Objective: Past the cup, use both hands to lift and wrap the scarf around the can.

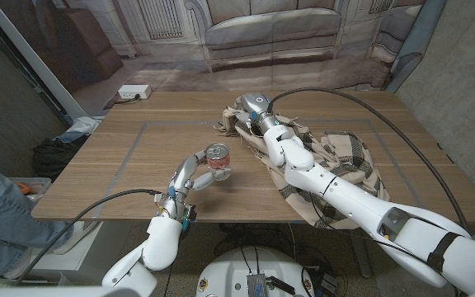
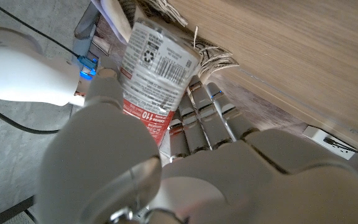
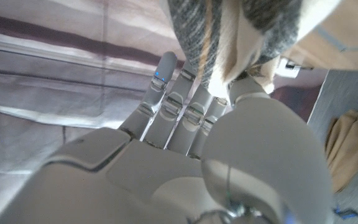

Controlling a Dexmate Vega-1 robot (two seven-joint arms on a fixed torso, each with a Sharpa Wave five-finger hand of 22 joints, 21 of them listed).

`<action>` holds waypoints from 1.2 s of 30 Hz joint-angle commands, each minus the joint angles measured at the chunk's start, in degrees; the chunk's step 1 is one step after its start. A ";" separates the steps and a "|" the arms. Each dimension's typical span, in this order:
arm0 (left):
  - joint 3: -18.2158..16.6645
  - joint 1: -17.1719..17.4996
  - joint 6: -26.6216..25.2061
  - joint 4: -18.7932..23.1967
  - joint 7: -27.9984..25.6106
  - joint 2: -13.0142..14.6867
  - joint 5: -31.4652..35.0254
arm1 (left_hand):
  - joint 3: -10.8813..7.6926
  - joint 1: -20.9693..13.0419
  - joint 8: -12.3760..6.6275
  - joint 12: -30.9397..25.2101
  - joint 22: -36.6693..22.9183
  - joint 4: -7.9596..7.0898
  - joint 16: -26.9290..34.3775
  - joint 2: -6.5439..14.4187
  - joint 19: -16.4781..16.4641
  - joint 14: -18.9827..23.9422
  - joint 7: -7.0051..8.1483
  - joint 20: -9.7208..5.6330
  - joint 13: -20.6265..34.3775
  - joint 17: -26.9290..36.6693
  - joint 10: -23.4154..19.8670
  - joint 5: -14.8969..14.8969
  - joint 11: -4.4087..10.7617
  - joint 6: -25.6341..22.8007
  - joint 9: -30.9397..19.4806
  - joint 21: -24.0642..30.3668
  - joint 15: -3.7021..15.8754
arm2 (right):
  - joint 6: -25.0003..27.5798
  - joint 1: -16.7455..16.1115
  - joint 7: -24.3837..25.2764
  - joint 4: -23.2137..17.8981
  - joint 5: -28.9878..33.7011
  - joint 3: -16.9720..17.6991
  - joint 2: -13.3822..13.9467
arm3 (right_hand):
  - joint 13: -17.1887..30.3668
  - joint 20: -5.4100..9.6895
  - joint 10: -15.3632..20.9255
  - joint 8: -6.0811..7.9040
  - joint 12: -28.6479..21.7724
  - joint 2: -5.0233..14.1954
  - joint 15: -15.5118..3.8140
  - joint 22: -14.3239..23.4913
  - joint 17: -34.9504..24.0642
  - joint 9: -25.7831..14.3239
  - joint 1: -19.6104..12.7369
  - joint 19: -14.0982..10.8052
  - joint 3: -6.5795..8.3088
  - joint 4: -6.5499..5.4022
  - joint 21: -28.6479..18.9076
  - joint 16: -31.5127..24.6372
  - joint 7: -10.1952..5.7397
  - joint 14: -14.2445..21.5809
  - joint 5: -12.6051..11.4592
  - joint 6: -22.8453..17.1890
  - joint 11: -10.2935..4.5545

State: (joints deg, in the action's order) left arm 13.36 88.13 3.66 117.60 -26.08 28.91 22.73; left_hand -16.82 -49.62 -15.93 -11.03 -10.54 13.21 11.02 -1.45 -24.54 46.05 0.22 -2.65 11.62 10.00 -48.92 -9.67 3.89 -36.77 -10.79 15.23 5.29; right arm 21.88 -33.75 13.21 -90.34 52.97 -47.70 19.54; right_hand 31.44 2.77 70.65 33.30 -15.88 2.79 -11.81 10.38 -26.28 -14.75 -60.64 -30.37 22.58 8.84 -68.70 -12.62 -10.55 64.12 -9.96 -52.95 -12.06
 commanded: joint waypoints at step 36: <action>5.93 -19.47 1.11 -7.14 9.92 -0.62 -9.72 | -9.67 -7.16 0.09 -1.06 -0.36 -7.55 0.50 9.06 -4.33 4.41 2.74 -1.31 0.91 0.11 -8.56 -0.31 5.26 -21.16 -0.48 1.17 4.74 | 27.17 -16.90 -3.80 -44.62 -17.49 29.52 23.42 | 3.60 8.03 0.26 -0.83 1.50 -1.03 -1.58 0.12 0.01 0.64 0.49 -0.31 1.39 -0.61 -1.91 -0.51 -1.59 1.34 -1.02 -1.52 0.00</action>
State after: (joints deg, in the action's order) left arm 17.26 76.24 4.41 113.38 -19.89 29.69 17.79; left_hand -17.68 -49.62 -15.29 -11.52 -10.82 14.07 11.31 -1.45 -28.27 49.57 -0.93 -2.66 12.32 10.02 -50.25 -9.70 2.57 -37.91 -11.08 15.97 6.36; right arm 42.61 -43.39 11.20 -124.52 40.06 -26.49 35.82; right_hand 35.17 2.69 70.52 32.47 -14.78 1.74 -12.68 10.39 -26.30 -13.93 -59.59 -31.06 23.95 8.36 -70.56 -13.24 -11.57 65.63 -10.64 -53.54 -12.07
